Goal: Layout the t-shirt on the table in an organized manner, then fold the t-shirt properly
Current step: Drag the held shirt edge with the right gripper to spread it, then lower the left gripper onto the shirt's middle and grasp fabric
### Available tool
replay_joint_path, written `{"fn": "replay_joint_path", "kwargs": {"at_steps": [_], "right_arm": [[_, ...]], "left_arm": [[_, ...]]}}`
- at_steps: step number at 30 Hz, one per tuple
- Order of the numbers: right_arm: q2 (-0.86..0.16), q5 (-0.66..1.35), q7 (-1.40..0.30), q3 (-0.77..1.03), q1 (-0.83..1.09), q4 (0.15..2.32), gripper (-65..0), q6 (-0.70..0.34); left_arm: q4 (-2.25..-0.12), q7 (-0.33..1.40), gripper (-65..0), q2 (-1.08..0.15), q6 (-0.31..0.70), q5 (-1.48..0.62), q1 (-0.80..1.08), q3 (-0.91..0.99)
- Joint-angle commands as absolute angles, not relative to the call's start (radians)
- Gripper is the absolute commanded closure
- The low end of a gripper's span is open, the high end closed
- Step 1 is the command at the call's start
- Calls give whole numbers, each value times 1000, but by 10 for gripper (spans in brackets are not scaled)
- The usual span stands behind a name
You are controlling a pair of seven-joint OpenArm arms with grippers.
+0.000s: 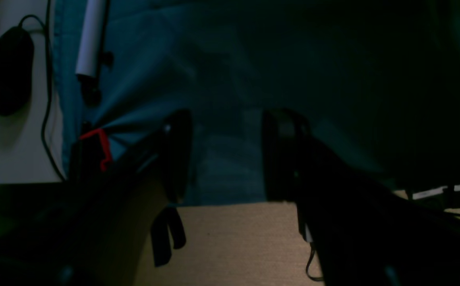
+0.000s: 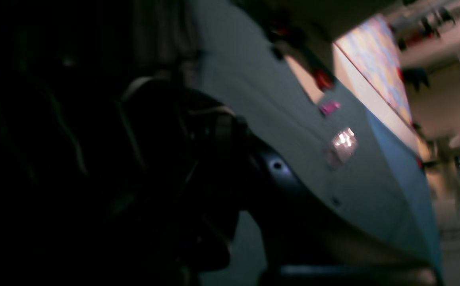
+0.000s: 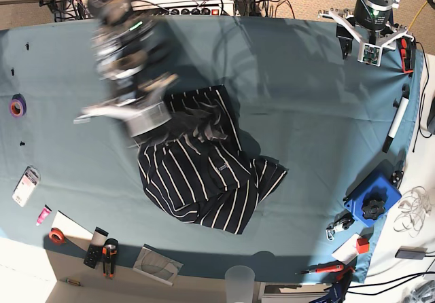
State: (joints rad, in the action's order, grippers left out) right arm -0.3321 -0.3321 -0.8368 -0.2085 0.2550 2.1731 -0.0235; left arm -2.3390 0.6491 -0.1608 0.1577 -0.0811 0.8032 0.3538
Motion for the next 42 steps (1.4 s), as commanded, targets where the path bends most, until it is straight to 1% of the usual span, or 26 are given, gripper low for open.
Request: {"fn": "replay_joint_path", "kwargs": {"at_steps": [1,2,4,6,8,13,16,19,22,24,27,29,31,35,39,42], "right_arm": [[-341,-315,-808,-154,246,2192,0,-9],[-342,-278,-805,-98,246,2192,0,-10],[-346,-213,-798,7,246,2192,0,-13],[-346,-160,-789,100,246,2192,0,-43],[-346,-125,-790,176,247,2191,0,-71],[-346,-119,-793,321,247,2178,0,-72],[-346,-100,-792,389,247,2121,0,-72],[-347,-15,-786,439,246,2032,0,-72],[-346,17,-782,447,246,1956,0,-120],[-346,19,-769,447,246,1919,0,-125],[-347,18,-761,447,225,1872,0,-123],[-346,19,-772,447,199,1842,0,-123],[-347,19,-779,447,181,1819,0,-124],[-347,19,-778,447,171,1797,0,-124],[-346,19,-778,447,169,1797,0,-124],[-346,19,-779,447,169,1797,0,-124]], "left_arm": [[-2356,616,-290,-167,155,-104,811,356],[-2356,604,-290,-167,163,-130,811,356],[-2356,578,-290,-166,224,-172,804,356],[-2356,575,-290,-166,297,-198,776,356],[-2356,575,-289,-166,346,-218,736,356],[-2356,575,-222,-167,476,-278,630,355],[-2356,574,-216,-167,480,-300,595,321],[-2353,564,-216,-170,482,-289,561,230],[-2258,495,-217,-183,483,-175,509,103],[-2208,489,-217,-183,479,-111,467,20],[-2151,490,-221,-183,447,-73,411,-97],[-2116,490,-244,-177,411,-6,377,-169],[-2074,489,-279,-175,345,43,345,-231],[-1974,510,-340,-174,205,47,299,-325],[-1936,621,-339,-160,94,-58,267,-398],[-1924,673,-339,-94,57,-76,245,-410]]}}
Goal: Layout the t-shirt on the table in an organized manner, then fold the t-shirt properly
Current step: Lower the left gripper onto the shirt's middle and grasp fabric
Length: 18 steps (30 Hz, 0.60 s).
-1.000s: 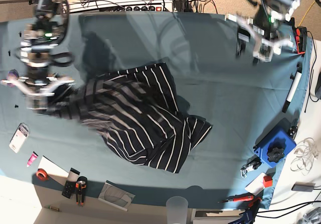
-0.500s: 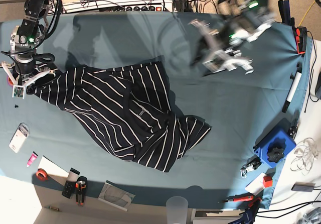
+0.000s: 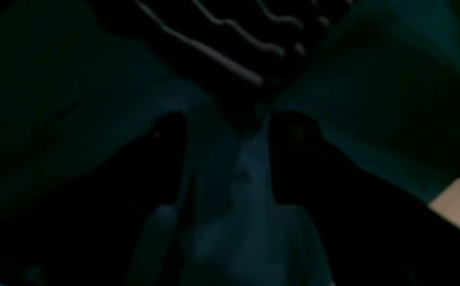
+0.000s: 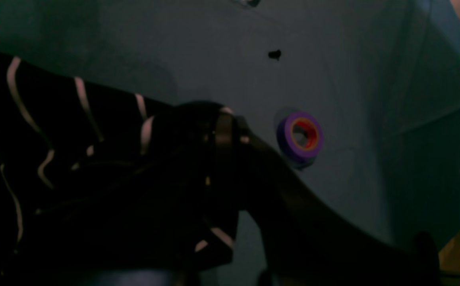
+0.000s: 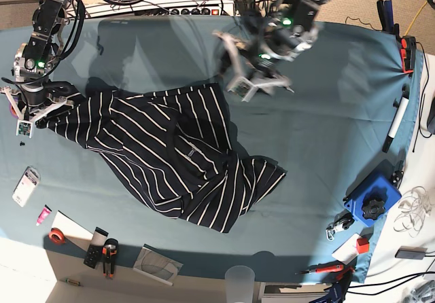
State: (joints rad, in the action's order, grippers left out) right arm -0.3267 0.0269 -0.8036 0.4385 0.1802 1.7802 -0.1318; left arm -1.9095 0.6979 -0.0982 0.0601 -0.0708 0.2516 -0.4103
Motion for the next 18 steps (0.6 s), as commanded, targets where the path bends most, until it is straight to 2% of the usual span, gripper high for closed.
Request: {"fn": "replay_joint_path", "kwargs": {"at_steps": [1,5,11,18], "right_arm": [[-346,19,-781,447,169,1797,0,-124],[-346,14,-788,447,169,1797,0,-124],[-346,7,-790,447,169,1797,0,-146],[-347,7,-792,447,169,1797,0,-148]], "left_arm": [[-1915,673,-339,-72,47,-84,240,-409],[-1852,676,-339,5,27,-120,220,-409],[-1809,744,-339,38,-110,-40,199,-404],[-1779,739,-339,39,-63,-147,201,-326]]}}
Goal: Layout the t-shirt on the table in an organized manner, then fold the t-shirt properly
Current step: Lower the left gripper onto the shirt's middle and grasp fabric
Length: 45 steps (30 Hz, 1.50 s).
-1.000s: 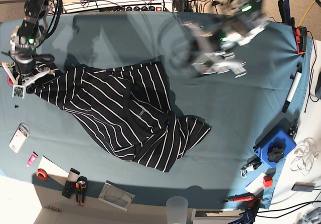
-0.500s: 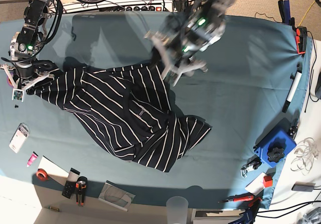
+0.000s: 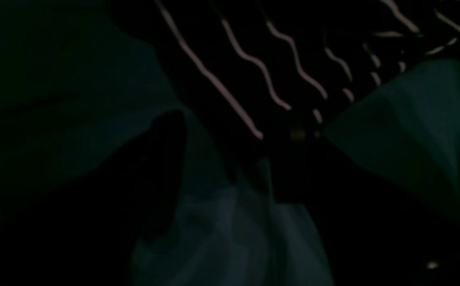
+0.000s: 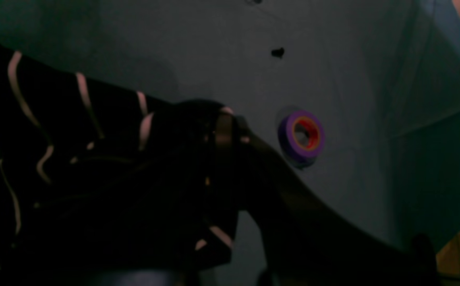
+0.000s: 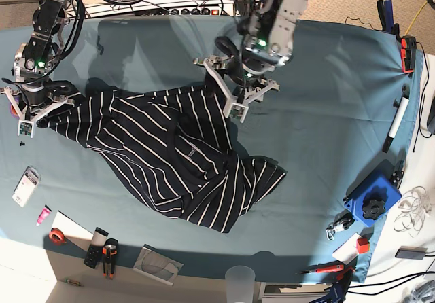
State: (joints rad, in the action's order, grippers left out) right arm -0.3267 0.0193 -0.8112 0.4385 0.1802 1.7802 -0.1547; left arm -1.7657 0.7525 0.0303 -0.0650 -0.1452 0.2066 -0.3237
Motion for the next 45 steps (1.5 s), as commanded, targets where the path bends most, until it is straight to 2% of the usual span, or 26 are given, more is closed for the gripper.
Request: {"fn": "replay_joint_path", "kwargs": {"at_steps": [1,6,9,11,16,17,23,26,29,32,36,40,45], "right_arm": [[-347,7,-793,447,169,1797,0,-149],[-346,8,-793,447,169,1797,0,-168],[-346,8,-793,447,169,1797,0,-168],[-346,8,-796,447,169,1797,0,-168],[-346,7,-838,447,169,1797,0,-168],[-346,7,-844,447,169,1797,0,-168],[-347,56,-858,446,168,1797,0,-172],[-347,157,-832,446,168,1797,0,-253],[-346,291,-803,446,160,1797,0,-363],[-346,402,-811,446,130,1797,0,-407],[-346,434,-819,446,86,1797,0,-413],[-346,433,-819,447,59,1797,0,-407],[-346,400,-817,447,30,1773,0,-334]], "left_arm": [[-1761,739,-339,39,-49,-172,199,-312],[-1702,732,-338,80,63,-335,196,-236],[-1702,733,-294,123,116,-382,196,-214],[-1702,734,-239,138,121,-369,197,-214],[-1702,732,-15,135,121,-329,194,-213],[-1702,733,0,135,121,-316,191,-213],[-1732,736,0,135,121,-252,157,-213],[-1803,788,0,135,118,-187,142,-213],[-1901,838,0,126,71,-97,136,-213],[-1977,846,0,100,60,-27,139,-213],[-2032,846,0,43,59,79,150,-213],[-2070,846,0,-44,-12,194,152,-213],[-2082,845,0,-169,-35,315,152,-212]]}}
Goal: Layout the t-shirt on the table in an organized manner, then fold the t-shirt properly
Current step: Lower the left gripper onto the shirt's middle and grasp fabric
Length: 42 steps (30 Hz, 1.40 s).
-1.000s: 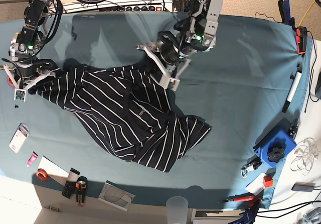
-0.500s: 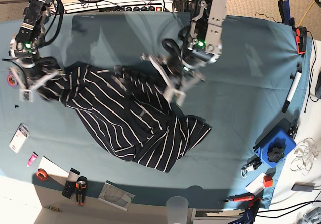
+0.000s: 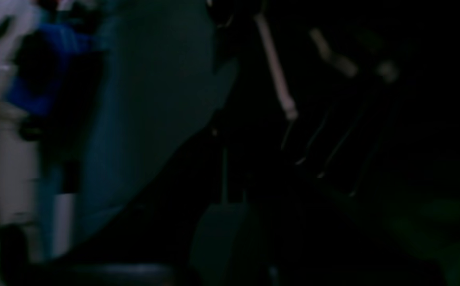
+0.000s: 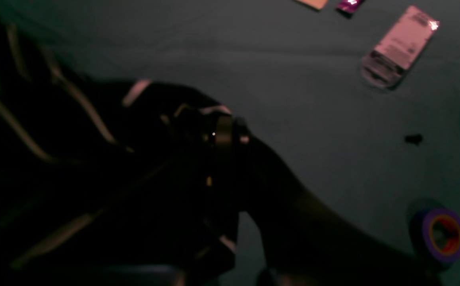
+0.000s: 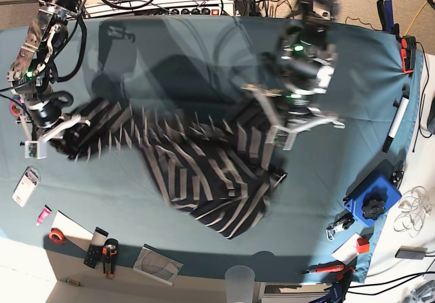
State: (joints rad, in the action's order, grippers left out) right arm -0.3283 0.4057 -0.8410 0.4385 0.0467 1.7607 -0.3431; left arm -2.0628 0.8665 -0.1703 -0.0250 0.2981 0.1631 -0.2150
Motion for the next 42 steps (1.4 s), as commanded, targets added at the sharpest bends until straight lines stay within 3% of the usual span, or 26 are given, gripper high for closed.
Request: {"fn": "replay_joint_path", "kwargs": {"at_steps": [1,8,13,19,21,29,31,38,42], "right_arm": [[-346,393,-817,447,19,1761,0,-318],[-344,380,-828,447,-61,1632,0,-293],[-340,382,-828,447,-125,1516,0,-280],[-342,405,-882,446,-139,1505,0,-283],[-341,472,-932,447,-139,1505,0,-327],[-340,897,-1120,446,-109,1587,0,-694],[-338,954,-1124,446,-94,1636,0,-698],[-313,878,-1137,414,-99,1709,0,-698],[-313,878,-1150,320,-100,1709,-184,-698]], "left_arm": [[-2082,845,0,-195,-47,335,152,-212],[-2086,840,0,-336,-64,344,152,-213],[-2088,807,0,-346,3,236,152,-213],[-2088,801,0,-346,4,212,152,-213],[-2088,801,0,-346,4,212,152,-213],[-2088,801,0,-346,-3,212,152,-213],[-2088,800,0,-346,-3,212,152,-213],[-2088,801,0,-346,-3,212,152,-213],[-2088,801,0,-346,-3,212,152,-213]]}}
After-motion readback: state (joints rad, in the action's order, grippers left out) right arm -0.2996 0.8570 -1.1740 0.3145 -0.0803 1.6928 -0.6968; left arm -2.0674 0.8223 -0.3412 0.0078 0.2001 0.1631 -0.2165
